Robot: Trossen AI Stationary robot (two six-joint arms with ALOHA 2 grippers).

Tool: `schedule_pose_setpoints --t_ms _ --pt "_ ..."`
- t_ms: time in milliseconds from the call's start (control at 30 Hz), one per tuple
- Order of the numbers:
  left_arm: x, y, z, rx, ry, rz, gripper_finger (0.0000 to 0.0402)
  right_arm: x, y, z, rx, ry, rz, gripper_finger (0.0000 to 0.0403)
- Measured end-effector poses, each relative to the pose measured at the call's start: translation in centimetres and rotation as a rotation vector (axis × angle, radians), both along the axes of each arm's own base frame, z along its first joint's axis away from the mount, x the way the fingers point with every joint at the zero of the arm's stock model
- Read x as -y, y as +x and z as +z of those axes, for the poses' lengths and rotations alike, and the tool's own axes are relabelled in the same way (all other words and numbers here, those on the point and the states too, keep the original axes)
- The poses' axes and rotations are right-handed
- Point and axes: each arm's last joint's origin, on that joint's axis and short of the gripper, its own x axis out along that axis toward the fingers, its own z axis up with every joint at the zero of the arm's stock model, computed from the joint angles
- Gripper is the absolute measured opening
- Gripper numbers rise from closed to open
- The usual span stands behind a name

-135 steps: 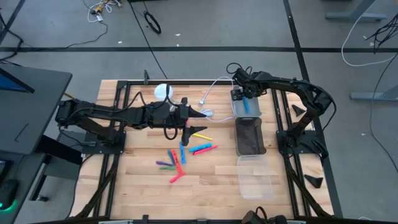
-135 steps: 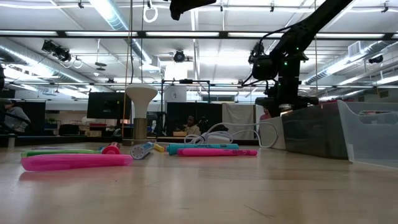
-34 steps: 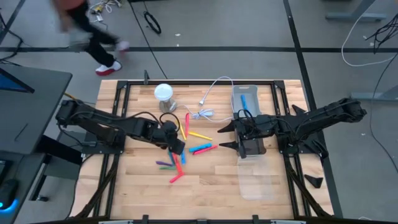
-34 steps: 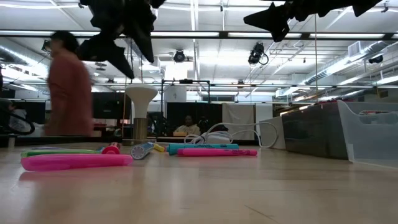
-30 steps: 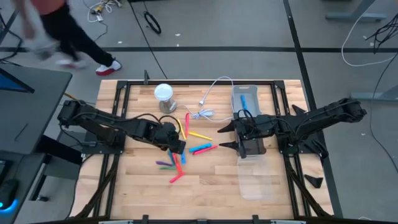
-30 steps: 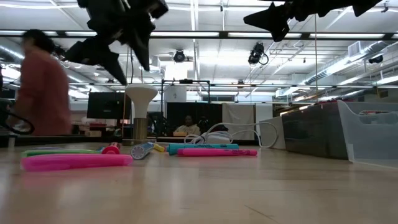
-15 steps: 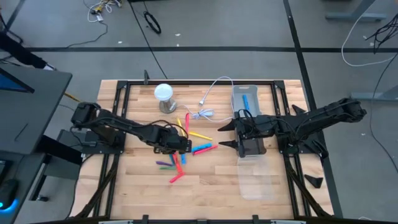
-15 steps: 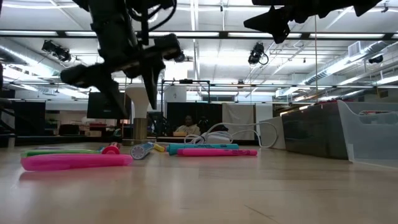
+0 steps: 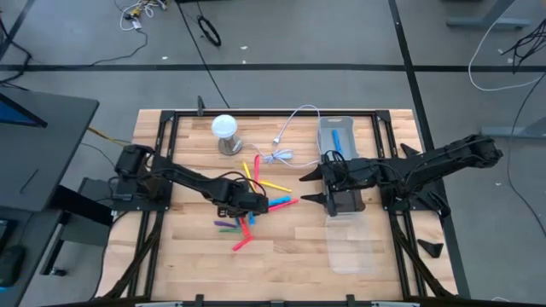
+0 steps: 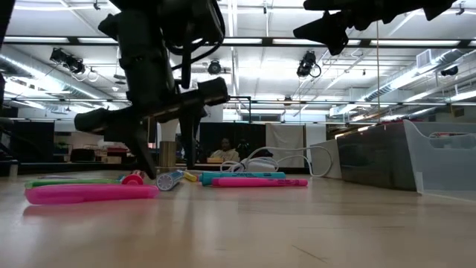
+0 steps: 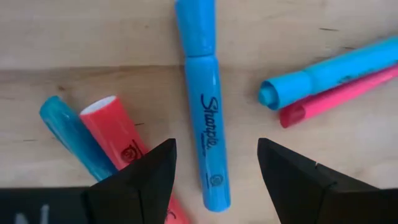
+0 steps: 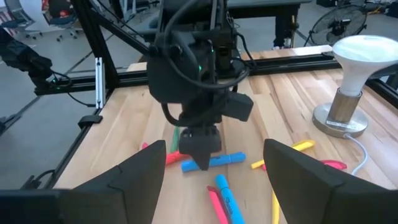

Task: Pick & Place Markers
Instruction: Put the left blue highlighter into the gray bin

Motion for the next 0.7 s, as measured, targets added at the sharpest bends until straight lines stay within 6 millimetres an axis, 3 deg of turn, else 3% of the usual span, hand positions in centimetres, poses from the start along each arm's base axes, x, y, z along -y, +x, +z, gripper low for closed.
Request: schedule_pose_setpoints --t_ms 467,700 --pt "0.1 0.3 -1.3 -0.044 -0.016 0.004 0.0232 0.0 0.0 -0.1 -0.008 -0.005 0.001 0.0272" --pt "0.1 0.1 -1.5 -0.065 -0.022 0.000 0.0173 0.0 0.0 -0.1 -0.006 -0.023 0.006 0.0272"
